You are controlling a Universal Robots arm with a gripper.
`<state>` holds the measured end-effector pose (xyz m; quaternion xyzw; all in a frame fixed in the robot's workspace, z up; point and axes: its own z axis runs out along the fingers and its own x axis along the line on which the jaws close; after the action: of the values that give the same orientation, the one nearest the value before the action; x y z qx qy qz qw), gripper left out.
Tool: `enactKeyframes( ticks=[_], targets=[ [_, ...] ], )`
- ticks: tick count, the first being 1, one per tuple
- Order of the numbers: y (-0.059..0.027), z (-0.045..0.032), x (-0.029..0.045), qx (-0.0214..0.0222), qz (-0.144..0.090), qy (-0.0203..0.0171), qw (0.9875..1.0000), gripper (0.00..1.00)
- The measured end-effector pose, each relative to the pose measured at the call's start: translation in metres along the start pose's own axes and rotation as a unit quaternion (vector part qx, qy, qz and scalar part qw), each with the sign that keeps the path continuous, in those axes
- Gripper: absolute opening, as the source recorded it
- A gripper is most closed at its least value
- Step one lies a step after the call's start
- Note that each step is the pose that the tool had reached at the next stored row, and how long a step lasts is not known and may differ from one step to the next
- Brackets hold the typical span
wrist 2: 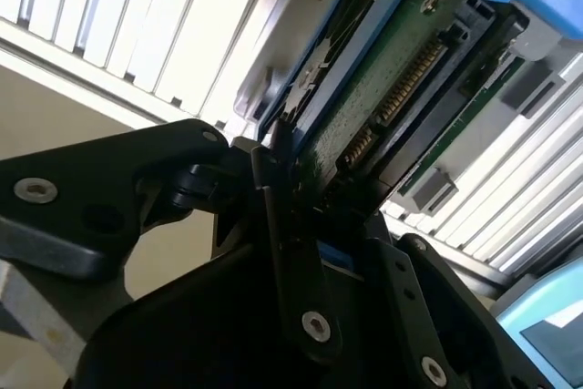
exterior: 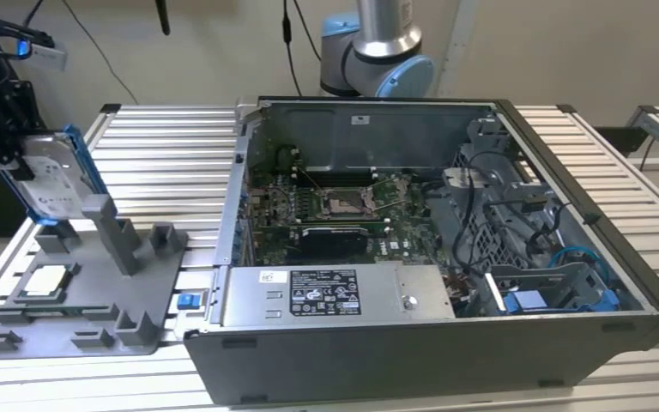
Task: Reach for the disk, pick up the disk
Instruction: 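Pick up the disk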
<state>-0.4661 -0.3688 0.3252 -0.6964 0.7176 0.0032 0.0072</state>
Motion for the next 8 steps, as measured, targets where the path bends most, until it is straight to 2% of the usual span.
enactKeyframes(
  ticks=[8],
  targets=[
    [-0.0001, -0.0186, -0.0003, 0.0000, 0.000, 0.0000, 1.0000, 0.00]
  ],
)
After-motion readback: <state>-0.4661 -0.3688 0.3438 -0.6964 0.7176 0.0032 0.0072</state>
